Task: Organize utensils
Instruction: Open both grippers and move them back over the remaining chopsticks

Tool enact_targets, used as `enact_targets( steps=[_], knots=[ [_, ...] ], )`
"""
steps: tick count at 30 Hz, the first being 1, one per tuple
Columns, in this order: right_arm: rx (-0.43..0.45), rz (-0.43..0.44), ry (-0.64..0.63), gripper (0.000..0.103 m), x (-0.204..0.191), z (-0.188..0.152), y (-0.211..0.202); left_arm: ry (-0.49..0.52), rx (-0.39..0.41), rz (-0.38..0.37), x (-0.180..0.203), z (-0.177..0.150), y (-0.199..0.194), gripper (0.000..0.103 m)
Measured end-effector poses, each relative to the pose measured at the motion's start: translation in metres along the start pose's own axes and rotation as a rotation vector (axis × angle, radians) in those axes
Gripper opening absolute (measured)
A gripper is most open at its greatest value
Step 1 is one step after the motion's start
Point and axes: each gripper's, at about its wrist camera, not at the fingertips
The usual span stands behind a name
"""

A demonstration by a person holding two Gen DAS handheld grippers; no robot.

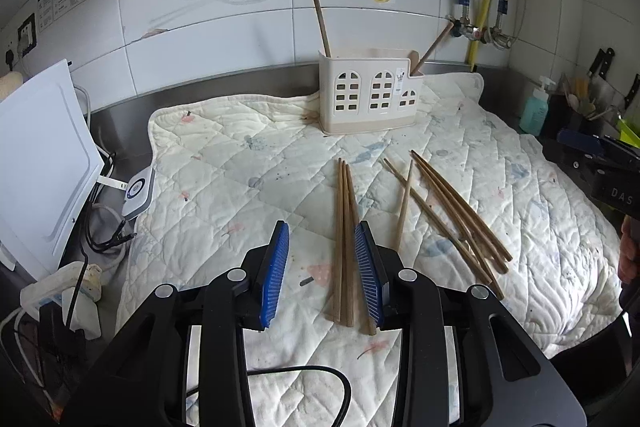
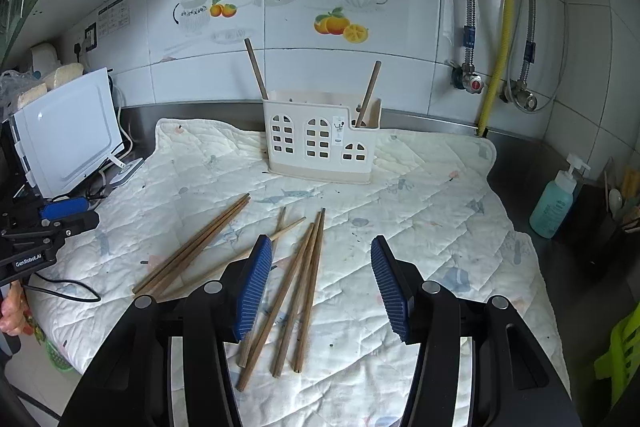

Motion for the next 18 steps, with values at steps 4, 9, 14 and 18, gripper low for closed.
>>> enact_targets(
  steps=[4, 9, 14, 18],
  knots=[
    [0.000, 0.003, -0.002, 0.050, -0.001, 0.001, -0.001, -0.007, -0.015, -0.008, 0.005, -0.001, 0.000, 0.034],
    [-0.001, 0.001, -0.001, 0.050, 0.000, 0.000, -0.001, -0.058, -0.039, -0.002, 0.006, -0.005, -0.003, 0.035],
    [-0.001, 0.003, 0.003, 0.050, 0.002, 0.000, -0.002, -0.099, -0.073, 0.027, 0.002, -0.015, -0.009, 0.034],
    [-0.005, 0.010, 0.014, 0.050, 0.003, -0.002, -0.001, -0.139, -0.080, 0.070, 0.003, -0.026, -0.017, 0.034]
  ],
)
Point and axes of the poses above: each gripper's, at about its wrist camera, not at the fingertips, and y roughly the way its jaws point, x to its right, z to its top, and after that the axes turned 7 degrees about x, right-handed
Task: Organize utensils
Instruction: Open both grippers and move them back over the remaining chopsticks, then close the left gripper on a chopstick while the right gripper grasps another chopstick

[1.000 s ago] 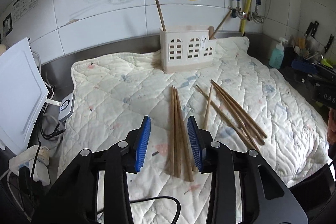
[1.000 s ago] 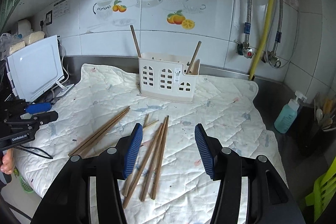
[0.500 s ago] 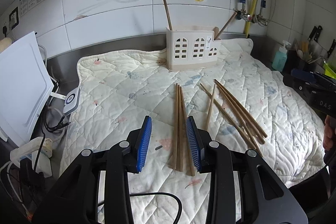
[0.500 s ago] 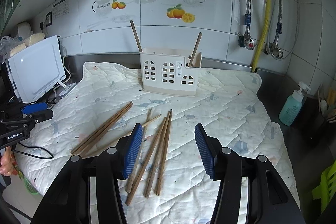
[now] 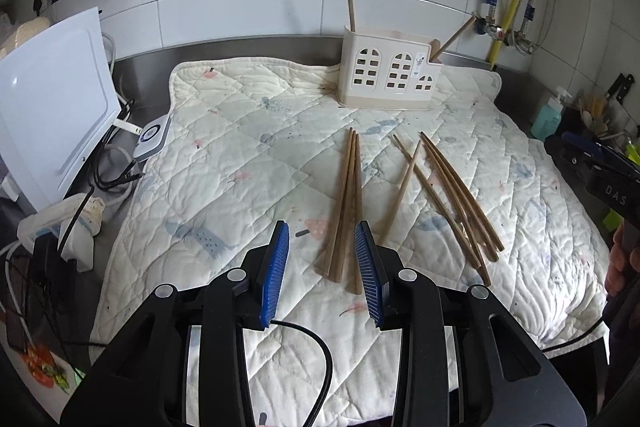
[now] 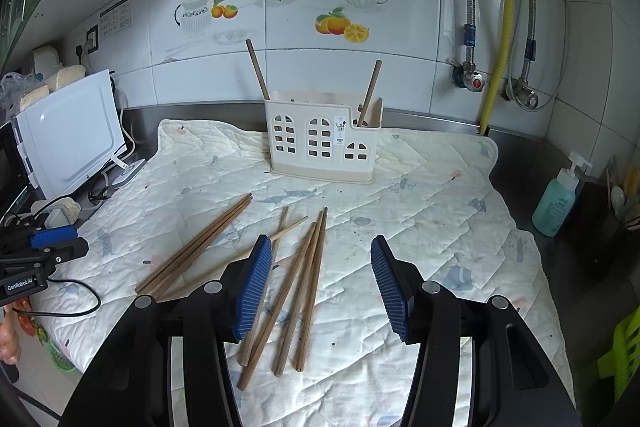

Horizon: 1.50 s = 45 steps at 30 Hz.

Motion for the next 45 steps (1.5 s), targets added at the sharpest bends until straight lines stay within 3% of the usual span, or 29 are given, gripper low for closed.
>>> enact_targets(
  steps=[4, 9, 14, 20, 22, 27, 45],
  knots=[
    [-0.015, 0.007, 0.001, 0.050, 0.000, -0.005, 0.003, -0.012, 0.009, 0.100, 0.004, -0.018, -0.003, 0.034],
    [-0.035, 0.011, 0.011, 0.050, 0.000, -0.010, 0.008, -0.129, -0.003, 0.126, -0.006, -0.033, 0.001, 0.034],
    [-0.041, 0.013, 0.017, 0.050, 0.001, -0.013, 0.010, -0.132, -0.022, 0.137, -0.008, -0.036, 0.014, 0.034],
    [-0.047, 0.024, 0.019, 0.050, 0.000, -0.015, 0.014, -0.112, -0.053, 0.103, -0.002, -0.033, 0.034, 0.034],
    [-0.049, 0.027, 0.020, 0.050, -0.001, -0.015, 0.015, -0.102, -0.077, 0.090, -0.001, -0.033, 0.044, 0.027],
    [-0.058, 0.027, 0.025, 0.050, 0.000, -0.017, 0.018, -0.090, -0.122, 0.061, -0.001, -0.032, 0.064, 0.027],
    [-0.105, 0.034, 0.047, 0.050, 0.005, -0.028, 0.034, 0.002, -0.204, 0.036, 0.007, -0.039, 0.100, 0.021]
  ],
)
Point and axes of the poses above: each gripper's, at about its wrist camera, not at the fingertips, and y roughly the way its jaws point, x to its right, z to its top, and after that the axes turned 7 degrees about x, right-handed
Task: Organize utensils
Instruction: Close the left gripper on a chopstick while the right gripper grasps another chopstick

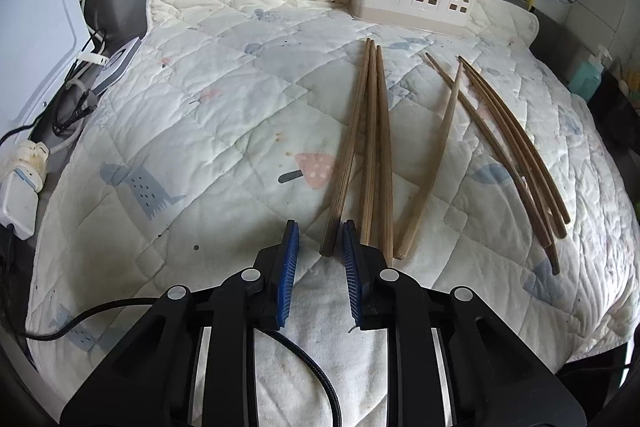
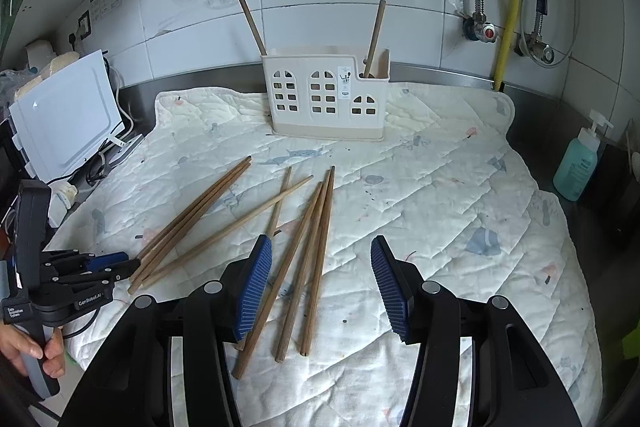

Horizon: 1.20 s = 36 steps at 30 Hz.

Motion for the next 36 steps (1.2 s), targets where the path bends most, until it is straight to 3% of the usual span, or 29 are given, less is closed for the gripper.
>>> enact_targets(
  steps=[7, 14, 26, 36],
  knots=[
    [-0.033, 0.005, 0.001, 0.048, 0.000, -0.007, 0.007, 0.000, 0.011, 0.003, -0.001, 0.006, 0.006, 0.011],
    [-0.120, 0.019, 0.022, 0.033, 0.004, -0.023, 0.025, 0.010, 0.026, -0.034, 0.006, 0.012, 0.004, 0.006],
    [-0.210, 0.020, 0.026, 0.019, -0.003, -0.054, 0.044, -0.016, -0.003, -0.082, 0.002, 0.008, 0.011, 0.007],
    [-0.189, -0.035, -0.038, 0.008, -0.011, -0.062, 0.047, 0.003, 0.002, -0.031, 0.010, 0.011, 0.011, 0.005]
  ],
)
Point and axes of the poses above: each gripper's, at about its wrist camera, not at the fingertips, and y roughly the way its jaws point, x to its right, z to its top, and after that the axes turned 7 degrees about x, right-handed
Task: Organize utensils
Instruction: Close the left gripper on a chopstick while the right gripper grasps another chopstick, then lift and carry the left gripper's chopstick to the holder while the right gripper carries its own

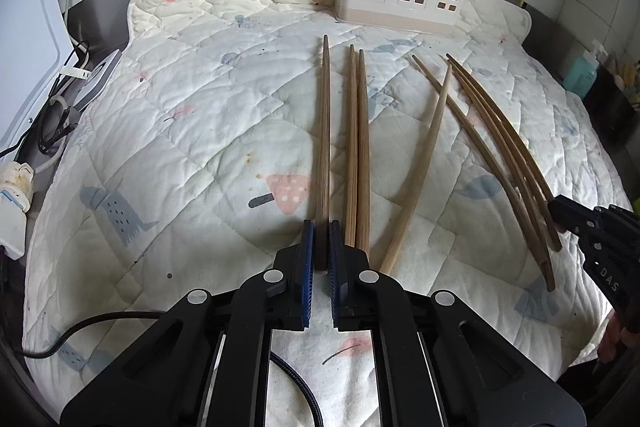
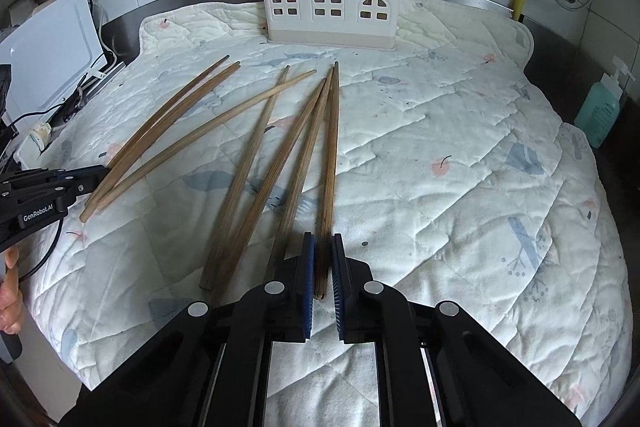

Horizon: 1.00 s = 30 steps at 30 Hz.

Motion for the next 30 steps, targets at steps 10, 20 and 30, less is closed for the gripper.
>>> enact_targets(
  steps=[10, 20, 30],
  knots=[
    [0.109, -0.024, 0.017, 0.007, 0.009, 0.020, -0.037, -0.010, 0.099, -0.033, -0.004, 0.011, -0.028, 0.005],
    [0.278, -0.022, -0.001, 0.007, 0.011, 0.064, -0.090, -0.010, 0.197, -0.085, -0.008, 0.033, -0.061, 0.005],
    [0.348, 0.023, -0.008, 0.007, 0.019, 0.110, -0.107, 0.033, 0.272, -0.116, -0.001, 0.076, -0.078, 0.005]
  ],
)
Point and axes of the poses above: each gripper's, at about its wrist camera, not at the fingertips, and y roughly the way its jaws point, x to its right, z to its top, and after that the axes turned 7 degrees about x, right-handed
